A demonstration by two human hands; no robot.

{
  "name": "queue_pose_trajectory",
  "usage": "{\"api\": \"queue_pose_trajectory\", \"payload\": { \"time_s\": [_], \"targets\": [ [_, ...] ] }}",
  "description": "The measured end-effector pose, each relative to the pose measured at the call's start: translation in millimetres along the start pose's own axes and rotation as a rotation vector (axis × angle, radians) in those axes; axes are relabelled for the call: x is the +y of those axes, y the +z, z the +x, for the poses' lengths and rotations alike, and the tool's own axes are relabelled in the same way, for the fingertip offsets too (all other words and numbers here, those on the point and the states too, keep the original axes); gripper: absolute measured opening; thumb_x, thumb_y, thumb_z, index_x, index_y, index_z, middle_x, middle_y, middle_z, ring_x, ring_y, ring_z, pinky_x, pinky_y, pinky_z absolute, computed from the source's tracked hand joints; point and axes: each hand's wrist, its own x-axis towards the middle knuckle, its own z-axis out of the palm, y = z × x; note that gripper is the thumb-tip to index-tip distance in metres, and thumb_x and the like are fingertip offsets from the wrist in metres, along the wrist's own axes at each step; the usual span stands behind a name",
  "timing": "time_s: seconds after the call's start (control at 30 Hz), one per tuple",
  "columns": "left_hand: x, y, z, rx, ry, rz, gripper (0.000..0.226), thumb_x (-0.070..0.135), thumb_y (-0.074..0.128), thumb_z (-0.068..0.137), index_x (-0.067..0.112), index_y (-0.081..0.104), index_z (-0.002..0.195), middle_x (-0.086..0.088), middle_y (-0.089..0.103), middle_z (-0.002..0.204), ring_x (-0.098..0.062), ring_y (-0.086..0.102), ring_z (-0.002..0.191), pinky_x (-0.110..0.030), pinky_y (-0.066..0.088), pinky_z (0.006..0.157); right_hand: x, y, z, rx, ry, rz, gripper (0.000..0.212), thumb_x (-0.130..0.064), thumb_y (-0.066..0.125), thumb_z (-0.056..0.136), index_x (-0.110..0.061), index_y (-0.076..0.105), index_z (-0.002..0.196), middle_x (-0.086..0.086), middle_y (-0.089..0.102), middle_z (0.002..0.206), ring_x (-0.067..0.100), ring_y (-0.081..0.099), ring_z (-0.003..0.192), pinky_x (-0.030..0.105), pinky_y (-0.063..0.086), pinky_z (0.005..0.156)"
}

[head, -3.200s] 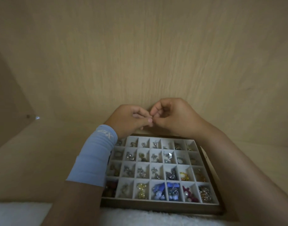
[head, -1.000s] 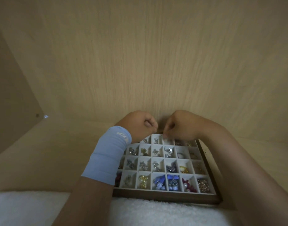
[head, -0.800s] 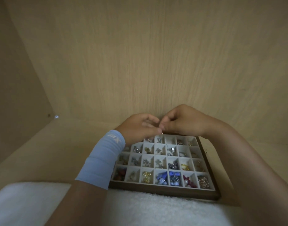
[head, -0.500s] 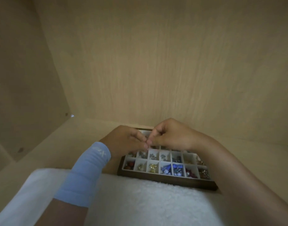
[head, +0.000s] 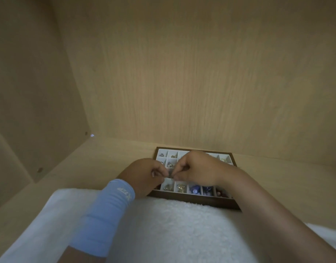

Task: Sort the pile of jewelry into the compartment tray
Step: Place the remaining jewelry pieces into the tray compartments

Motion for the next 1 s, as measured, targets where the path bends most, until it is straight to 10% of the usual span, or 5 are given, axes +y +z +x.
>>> {"api": "queue_pose_trajectory", "payload": {
  "time_s": [0.3, 0.67, 1.0],
  "targets": [
    [60.3, 30.0, 39.4, 0.036, 0.066, -0.049, 0.013, 0.027, 0.059, 0.091, 0.035, 0.067, 0.098, 0.015, 0.065, 0.102, -0.007, 0.063, 0.090, -0.028, 0.054, 0.086, 81.6, -81.9, -43.2, 0.403, 0.154, 0.006, 0.013, -0.019, 0.074, 0.088, -0.028, 0.076, 0.078, -0.015, 0.073, 0.078, -0.006, 0.064, 0.073, 0.017, 0.043, 0.071],
    [118.3, 86.9, 100.3, -0.037, 0.214, 0.269, 0.046, 0.042, 0.047, 0.097, 0.029, 0.045, 0.141, 0.006, 0.045, 0.147, -0.020, 0.038, 0.135, -0.041, 0.031, 0.113, 143.1, -71.3, -48.4, 0.219, 0.406, -0.104, 0.020, -0.026, 0.080, 0.080, -0.028, 0.079, 0.099, -0.015, 0.069, 0.092, 0.005, 0.063, 0.090, 0.025, 0.050, 0.088],
    [94.5, 86.5, 111.6, 0.127, 0.201, 0.013, 0.032, 0.024, 0.054, 0.096, 0.032, 0.060, 0.127, 0.010, 0.059, 0.130, -0.012, 0.051, 0.122, -0.038, 0.040, 0.109, 154.9, -73.2, -49.5, 0.328, 0.385, -0.029, 0.012, -0.026, 0.077, 0.082, -0.028, 0.078, 0.070, -0.019, 0.072, 0.072, -0.002, 0.066, 0.079, 0.031, 0.056, 0.086]
  ]
}}
